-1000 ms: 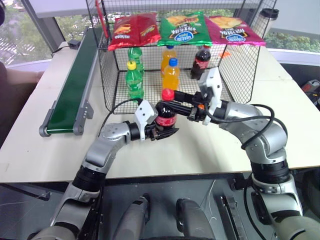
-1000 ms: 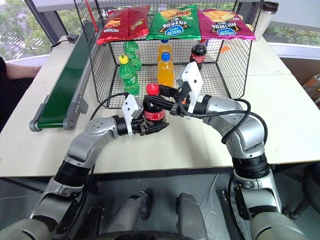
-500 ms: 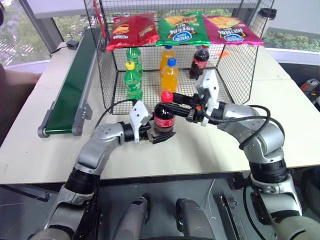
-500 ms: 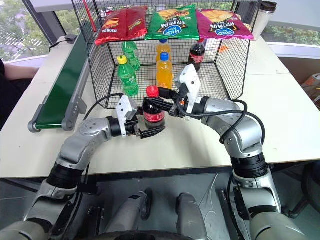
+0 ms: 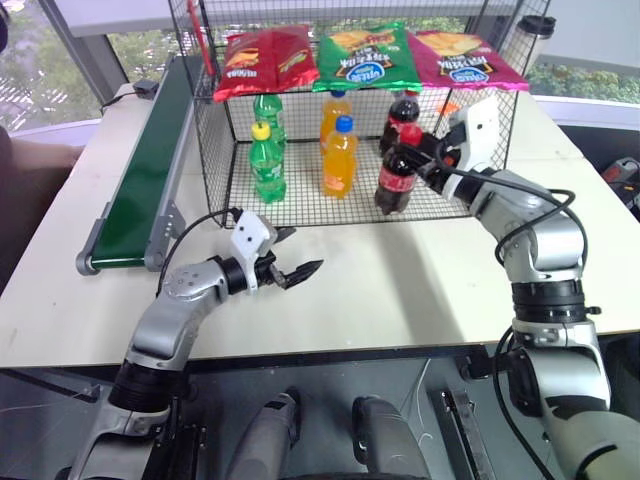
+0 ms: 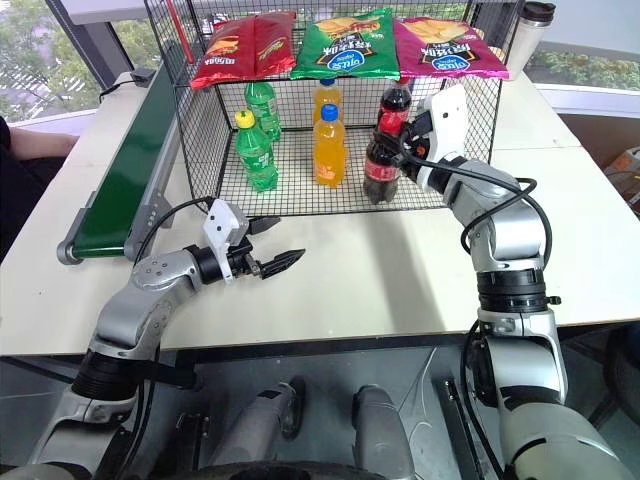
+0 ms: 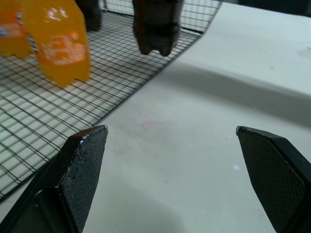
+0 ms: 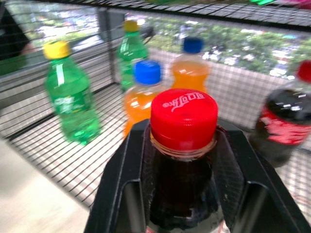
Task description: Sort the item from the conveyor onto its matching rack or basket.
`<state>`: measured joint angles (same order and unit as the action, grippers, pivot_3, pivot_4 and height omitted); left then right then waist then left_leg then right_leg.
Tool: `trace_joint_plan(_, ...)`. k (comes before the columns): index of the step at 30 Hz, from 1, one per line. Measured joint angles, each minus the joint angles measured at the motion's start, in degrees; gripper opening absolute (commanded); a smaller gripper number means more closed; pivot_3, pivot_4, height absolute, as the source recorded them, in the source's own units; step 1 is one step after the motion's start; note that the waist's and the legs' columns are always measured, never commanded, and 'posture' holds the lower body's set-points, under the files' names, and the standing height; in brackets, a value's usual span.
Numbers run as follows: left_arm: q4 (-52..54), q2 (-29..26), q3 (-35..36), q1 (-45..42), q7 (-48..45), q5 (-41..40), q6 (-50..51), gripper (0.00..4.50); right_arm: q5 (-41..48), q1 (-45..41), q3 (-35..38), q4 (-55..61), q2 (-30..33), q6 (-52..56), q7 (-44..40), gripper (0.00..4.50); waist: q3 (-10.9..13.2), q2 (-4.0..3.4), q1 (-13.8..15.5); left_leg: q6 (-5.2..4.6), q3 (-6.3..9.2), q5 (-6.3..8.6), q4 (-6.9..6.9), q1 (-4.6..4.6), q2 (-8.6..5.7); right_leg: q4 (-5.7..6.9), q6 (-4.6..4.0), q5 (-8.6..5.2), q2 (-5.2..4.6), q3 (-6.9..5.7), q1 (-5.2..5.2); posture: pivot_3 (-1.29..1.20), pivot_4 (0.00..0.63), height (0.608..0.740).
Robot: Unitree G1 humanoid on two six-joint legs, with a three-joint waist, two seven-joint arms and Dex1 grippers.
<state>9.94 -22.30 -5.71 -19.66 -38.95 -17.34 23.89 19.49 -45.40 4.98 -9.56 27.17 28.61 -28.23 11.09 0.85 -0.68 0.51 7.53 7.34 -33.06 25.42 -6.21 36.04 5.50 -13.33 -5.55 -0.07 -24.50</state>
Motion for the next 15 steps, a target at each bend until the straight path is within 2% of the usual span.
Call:
trace_joint_plan(7, -0.23, 5.23, -0.26, -0.02, 5.99, 2.73, -2.96, 4.4, -3.12, -2.42, 1.26, -9.82, -2.13, -6.06, 5.31, 1.15, 0.0, 0.0, 0.01, -0.03, -0.02, -0.02, -0.01, -0.01, -0.01, 0.01, 0.16, 0.09, 0.03, 0.0, 0.01, 0.0, 0.15, 0.738)
trace_joint_plan(15, -0.54, 6.7, -0.89, -0.11, 6.89, 3.77, -3.19, 4.4, -6.51, -6.24, 2.07, -22.24, -3.97, -14.61, 8.11, 1.15, 0.02, -0.04, -0.15, -0.03, -0.06, -0.03, -0.01, -0.03, -0.01, 0.04, 0.18, 0.11, 0.07, 0.02, 0.01, 0.0, 0.15, 0.738)
